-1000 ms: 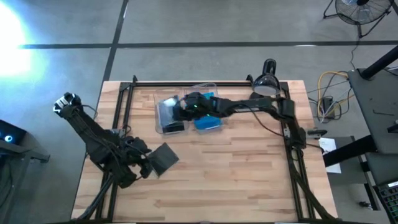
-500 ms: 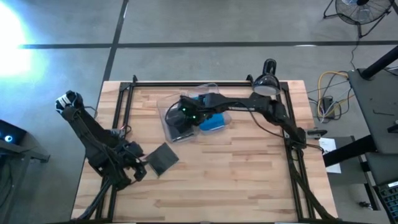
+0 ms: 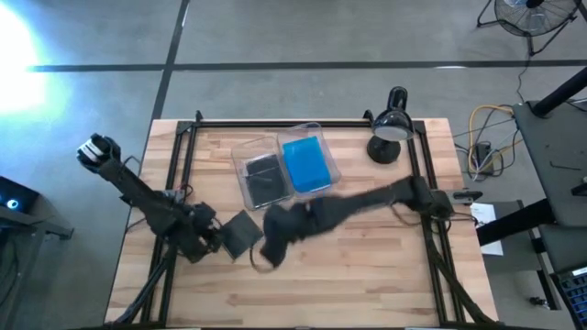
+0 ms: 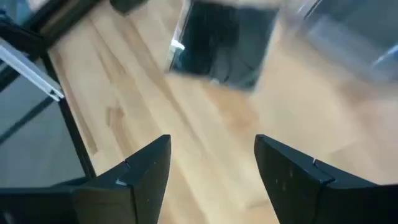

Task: Pick & place jewel cases by type
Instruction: Put the black CD case into the left transparent bin

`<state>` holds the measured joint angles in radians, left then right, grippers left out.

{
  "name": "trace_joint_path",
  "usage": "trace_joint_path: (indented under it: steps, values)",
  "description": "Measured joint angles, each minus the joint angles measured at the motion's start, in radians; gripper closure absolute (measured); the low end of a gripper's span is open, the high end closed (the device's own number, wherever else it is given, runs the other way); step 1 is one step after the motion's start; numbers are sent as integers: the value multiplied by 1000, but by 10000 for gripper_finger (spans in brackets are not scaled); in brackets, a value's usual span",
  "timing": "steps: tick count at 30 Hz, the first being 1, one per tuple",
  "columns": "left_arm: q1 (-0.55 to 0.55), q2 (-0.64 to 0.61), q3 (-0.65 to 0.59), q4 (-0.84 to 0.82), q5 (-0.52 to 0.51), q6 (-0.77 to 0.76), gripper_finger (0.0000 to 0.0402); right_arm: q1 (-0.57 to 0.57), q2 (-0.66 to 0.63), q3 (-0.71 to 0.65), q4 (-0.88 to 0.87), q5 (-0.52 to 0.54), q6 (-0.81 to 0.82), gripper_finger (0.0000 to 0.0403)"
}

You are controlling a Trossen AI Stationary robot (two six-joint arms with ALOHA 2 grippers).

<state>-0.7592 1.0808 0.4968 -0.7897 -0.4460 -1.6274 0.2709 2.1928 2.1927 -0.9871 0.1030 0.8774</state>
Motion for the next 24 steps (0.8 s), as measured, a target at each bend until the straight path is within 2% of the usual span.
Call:
trace_joint_path:
  steps: [3,5,7,11,17,20,24]
  values:
    - [52,-16,-99,219,98,24,223,58,27,-84,132,2,154,177]
    - [53,-23,-125,287,97,-17,223,76,42,-134,206,34,227,177]
    - [39,-25,-126,295,41,-43,223,76,68,-179,294,77,280,177]
    - [49,-24,-100,301,-69,-36,223,60,111,-224,395,80,338,178]
    - [48,100,-117,505,-58,-10,223,77,106,-223,321,97,351,179]
    - [28,142,-60,451,-120,-1,223,73,103,-223,267,160,354,179]
    - [27,142,87,164,-329,2,225,70,91,-223,265,171,355,179]
